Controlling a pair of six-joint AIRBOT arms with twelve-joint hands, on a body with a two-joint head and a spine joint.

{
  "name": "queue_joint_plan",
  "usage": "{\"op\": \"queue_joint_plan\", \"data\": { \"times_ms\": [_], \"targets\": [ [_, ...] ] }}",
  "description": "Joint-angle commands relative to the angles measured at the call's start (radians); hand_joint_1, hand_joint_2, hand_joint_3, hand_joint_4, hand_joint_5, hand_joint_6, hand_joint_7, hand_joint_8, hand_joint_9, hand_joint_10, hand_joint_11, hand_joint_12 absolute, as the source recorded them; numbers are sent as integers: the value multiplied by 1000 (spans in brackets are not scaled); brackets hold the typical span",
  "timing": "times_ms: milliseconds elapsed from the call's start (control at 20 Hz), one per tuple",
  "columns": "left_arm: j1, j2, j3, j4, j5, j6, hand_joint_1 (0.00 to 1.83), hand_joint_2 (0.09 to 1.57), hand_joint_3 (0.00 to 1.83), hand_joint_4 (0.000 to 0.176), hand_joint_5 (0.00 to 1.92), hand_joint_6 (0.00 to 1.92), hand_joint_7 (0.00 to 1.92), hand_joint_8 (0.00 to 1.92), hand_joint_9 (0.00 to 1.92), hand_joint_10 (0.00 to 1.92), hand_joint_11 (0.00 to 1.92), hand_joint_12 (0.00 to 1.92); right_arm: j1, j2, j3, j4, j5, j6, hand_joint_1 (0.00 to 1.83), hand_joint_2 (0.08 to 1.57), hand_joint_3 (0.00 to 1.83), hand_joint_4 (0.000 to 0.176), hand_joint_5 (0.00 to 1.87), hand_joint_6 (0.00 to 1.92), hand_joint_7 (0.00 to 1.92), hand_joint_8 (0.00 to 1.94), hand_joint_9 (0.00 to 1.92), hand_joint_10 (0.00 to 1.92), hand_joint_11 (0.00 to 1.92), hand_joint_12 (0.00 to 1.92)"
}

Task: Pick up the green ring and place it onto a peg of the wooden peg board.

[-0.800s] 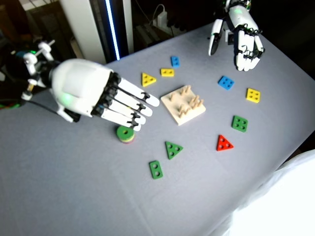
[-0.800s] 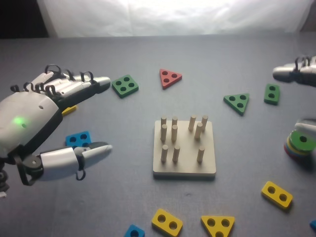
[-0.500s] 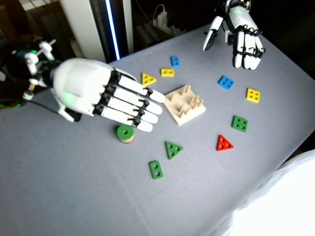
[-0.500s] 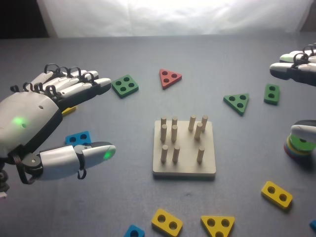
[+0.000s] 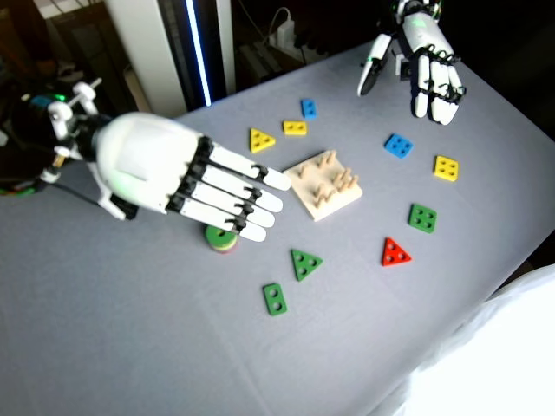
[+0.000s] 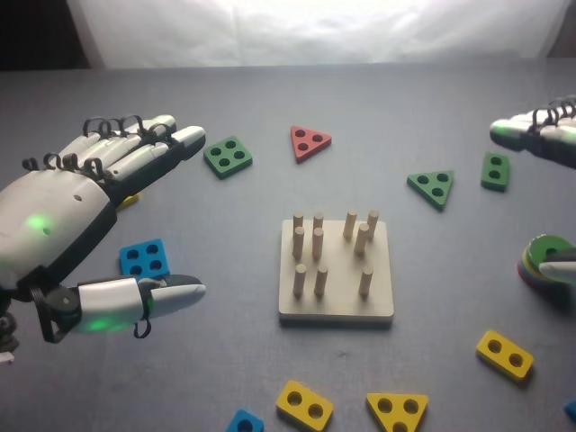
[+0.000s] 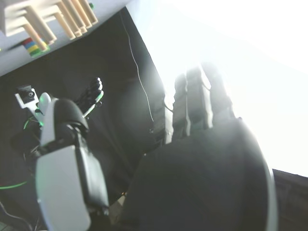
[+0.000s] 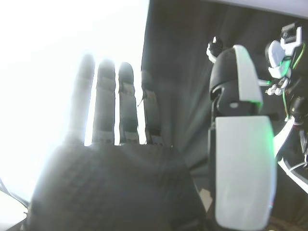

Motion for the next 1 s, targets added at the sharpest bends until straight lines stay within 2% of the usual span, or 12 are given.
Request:
{"op": "queue_joint_plan", "data": {
  "times_ms": [0, 50, 100, 200, 250, 350, 400, 500, 600, 750, 850, 950],
  "targets": [
    [-9, -6, 1, 18, -112, -7, 700, 933, 0, 81, 140, 0, 32, 1, 27, 2, 0, 426, 19, 5, 7, 13, 82, 10, 938, 955, 3, 78, 220, 6, 259, 8, 280, 8, 124, 457],
    [-9, -7, 2, 18, -106, -7, 686, 938, 1, 78, 120, 0, 16, 1, 7, 1, 0, 374, 23, 5, 13, 4, 59, 12, 914, 966, 0, 85, 215, 0, 261, 3, 284, 1, 45, 627],
    [-9, -10, 4, 18, -100, -8, 689, 943, 2, 68, 117, 0, 9, 1, 1, 0, 0, 393, 27, 5, 18, -4, 37, 12, 910, 968, 0, 78, 216, 0, 263, 1, 284, 0, 8, 717],
    [-9, -15, 8, 19, -99, -18, 676, 942, 0, 64, 117, 1, 5, 0, 0, 0, 0, 402, 30, 5, 24, -7, 13, 12, 898, 962, 0, 100, 203, 0, 261, 1, 289, 4, 0, 768],
    [-9, -18, 11, 20, -98, -23, 675, 940, 0, 54, 117, 1, 0, 0, 0, 0, 0, 404, 30, 4, 29, -8, -4, 12, 918, 954, 0, 86, 219, 0, 293, 1, 328, 5, 0, 880],
    [-9, -17, 11, 24, -99, -26, 682, 936, 0, 64, 126, 4, 0, 0, 0, 0, 0, 406, 31, 4, 35, -14, -26, 12, 874, 952, 0, 100, 212, 0, 307, 1, 355, 5, 0, 966],
    [-9, -17, 11, 25, -99, -28, 678, 935, 0, 60, 130, 3, 0, 0, 0, 0, 0, 427, 32, 5, 37, -17, -36, 12, 859, 947, 0, 94, 219, 3, 323, 6, 376, 12, 17, 986],
    [-9, -17, 11, 27, -103, -31, 671, 939, 0, 51, 144, 3, 0, 0, 12, 3, 0, 469, 42, 5, 46, -33, -72, 12, 856, 939, 0, 95, 223, 0, 352, 1, 410, 4, 89, 894],
    [-9, -17, 11, 30, -106, -37, 723, 939, 0, 55, 153, 5, 0, 0, 12, 2, 0, 464, 62, 3, 55, -60, -120, 11, 862, 940, 1, 115, 211, 0, 346, 0, 426, 7, 119, 889],
    [-9, -17, 12, 30, -107, -39, 752, 933, 0, 40, 176, 5, 12, 3, 37, 7, 0, 516, 89, -5, 64, -78, -197, -25, 902, 940, 0, 113, 211, 0, 348, 0, 420, 2, 165, 757],
    [-9, -18, 11, 30, -108, -40, 766, 932, 0, 45, 183, 3, 14, 2, 47, 7, 0, 536, 101, -14, 71, -81, -233, -45, 917, 935, 0, 108, 219, 2, 360, 1, 425, 1, 190, 689],
    [-9, -18, 12, 30, -110, -45, 797, 931, 0, 49, 194, 3, 18, 1, 64, 7, 0, 598, 108, -32, 89, -83, -269, -46, 940, 942, 2, 117, 218, 2, 376, 6, 438, 5, 209, 698]
  ]
}}
